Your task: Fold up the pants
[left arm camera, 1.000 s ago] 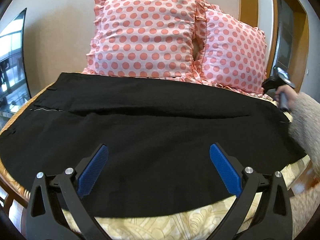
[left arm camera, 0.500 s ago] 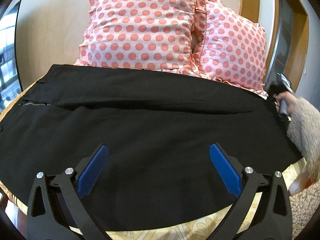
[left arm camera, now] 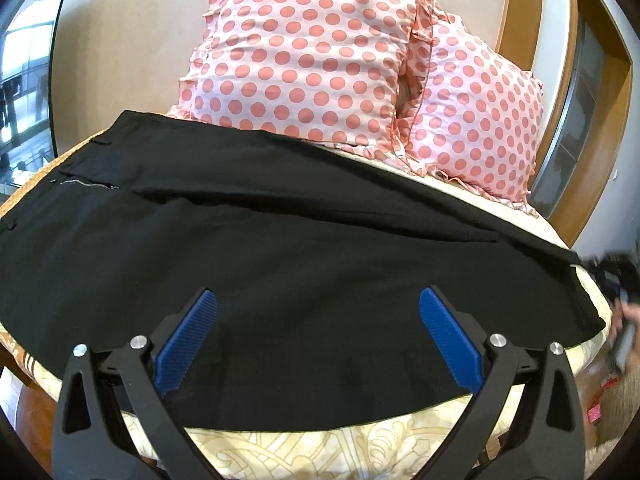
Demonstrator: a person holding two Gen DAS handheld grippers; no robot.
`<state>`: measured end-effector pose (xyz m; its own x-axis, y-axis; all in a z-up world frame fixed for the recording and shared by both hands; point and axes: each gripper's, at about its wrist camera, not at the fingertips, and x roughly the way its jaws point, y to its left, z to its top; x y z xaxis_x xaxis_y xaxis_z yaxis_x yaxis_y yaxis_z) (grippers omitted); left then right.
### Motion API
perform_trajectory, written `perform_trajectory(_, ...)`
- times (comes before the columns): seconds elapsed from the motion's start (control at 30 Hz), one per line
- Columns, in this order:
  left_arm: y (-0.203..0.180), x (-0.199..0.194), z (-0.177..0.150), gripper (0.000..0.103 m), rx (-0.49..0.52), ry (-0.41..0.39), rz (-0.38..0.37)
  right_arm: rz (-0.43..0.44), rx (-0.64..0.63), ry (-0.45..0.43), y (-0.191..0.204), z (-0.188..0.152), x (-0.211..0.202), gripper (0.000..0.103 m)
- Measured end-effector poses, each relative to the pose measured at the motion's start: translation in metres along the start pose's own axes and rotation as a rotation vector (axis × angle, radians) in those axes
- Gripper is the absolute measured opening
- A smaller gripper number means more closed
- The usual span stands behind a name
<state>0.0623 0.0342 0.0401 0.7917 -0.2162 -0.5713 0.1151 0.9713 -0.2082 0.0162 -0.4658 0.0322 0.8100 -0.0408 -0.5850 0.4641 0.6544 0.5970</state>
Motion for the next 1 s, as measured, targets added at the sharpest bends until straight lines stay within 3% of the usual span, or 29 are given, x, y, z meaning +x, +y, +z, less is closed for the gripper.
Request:
perform_trajectory(0.2,0.0,-0.001,0.004,0.101,-0.038,0.016,-0.02,0.08,0.185,0.088,-0.034,-0.009,0.008,0.003)
perform_trajectory(0.33,0.012,-0.003,0.007,0.101,-0.093,0.03,0.006,0.088,0.246,0.098,-0.044,-0.011,0.007,0.014)
perform_trajectory(0.4,0.022,-0.003,0.011,0.101,-0.135,0.049,0.006,0.098,0.264,0.091,-0.047,-0.01,0.007,0.032)
perform_trajectory(0.47,0.031,-0.001,0.018,0.101,-0.166,0.064,0.012,0.129,0.289,0.075,-0.051,-0.01,0.005,0.033)
perform_trajectory(0.57,0.039,0.0,0.03,0.101,-0.169,0.06,0.039,0.13,0.282,0.06,-0.052,-0.008,0.009,0.031)
perform_trajectory(0.63,0.045,0.003,0.042,0.101,-0.162,0.052,0.072,0.143,0.274,0.069,-0.052,-0.006,0.017,0.022)
perform_trajectory(0.67,0.048,0.005,0.048,0.101,-0.158,0.057,0.082,0.156,0.277,0.076,-0.053,-0.006,0.022,0.006)
perform_trajectory(0.77,0.059,0.012,0.062,0.101,-0.159,0.053,0.048,0.229,0.323,0.073,-0.064,-0.003,0.027,0.003)
perform_trajectory(0.83,0.074,0.018,0.074,0.101,-0.206,0.039,-0.032,0.323,0.304,0.007,-0.067,0.001,0.006,0.003)
perform_trajectory(0.87,0.083,0.021,0.081,0.101,-0.247,0.036,-0.059,0.33,0.272,-0.043,-0.067,0.003,-0.009,0.003)
perform_trajectory(0.93,0.106,0.033,0.098,0.101,-0.366,0.05,-0.07,0.343,0.236,-0.113,-0.069,0.005,-0.03,0.003)
perform_trajectory(1.0,0.125,0.051,0.118,0.101,-0.46,0.061,-0.051,0.336,0.224,-0.128,-0.071,0.004,-0.039,0.003)
